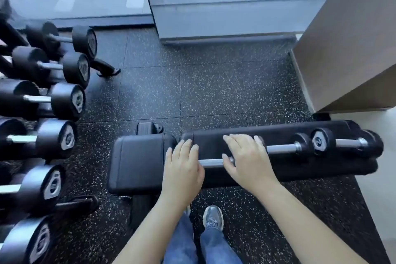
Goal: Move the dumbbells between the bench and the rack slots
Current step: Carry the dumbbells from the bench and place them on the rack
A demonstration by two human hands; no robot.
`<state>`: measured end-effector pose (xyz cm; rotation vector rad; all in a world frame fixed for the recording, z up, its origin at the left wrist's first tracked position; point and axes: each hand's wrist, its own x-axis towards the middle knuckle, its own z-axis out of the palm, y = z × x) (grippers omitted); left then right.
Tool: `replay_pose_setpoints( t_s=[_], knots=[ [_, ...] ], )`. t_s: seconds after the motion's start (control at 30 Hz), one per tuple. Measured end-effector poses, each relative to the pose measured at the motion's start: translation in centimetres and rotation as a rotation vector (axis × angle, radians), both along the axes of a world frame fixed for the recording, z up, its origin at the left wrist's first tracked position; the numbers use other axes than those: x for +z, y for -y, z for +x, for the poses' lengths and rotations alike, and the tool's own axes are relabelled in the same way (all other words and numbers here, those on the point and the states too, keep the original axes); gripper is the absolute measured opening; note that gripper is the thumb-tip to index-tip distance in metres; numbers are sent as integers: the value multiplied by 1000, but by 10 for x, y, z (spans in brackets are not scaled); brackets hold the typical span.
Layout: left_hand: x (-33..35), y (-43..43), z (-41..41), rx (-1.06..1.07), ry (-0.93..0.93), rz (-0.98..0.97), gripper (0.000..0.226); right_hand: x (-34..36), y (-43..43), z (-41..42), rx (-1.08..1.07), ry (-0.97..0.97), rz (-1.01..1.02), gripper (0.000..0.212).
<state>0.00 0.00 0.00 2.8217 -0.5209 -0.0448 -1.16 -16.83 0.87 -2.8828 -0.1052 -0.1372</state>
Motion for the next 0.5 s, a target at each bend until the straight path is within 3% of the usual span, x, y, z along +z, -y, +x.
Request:
replay_pose_setpoints(
  t_s=[0.17,0.5],
  knots=[
    [-77,-1,19,-5,-28,1,41,-80,-9,10,12,-65,-18,39],
    [-184,-18,31,-48,-178,74,42,-206,-23,17,31,-236,-41,50]
  ],
)
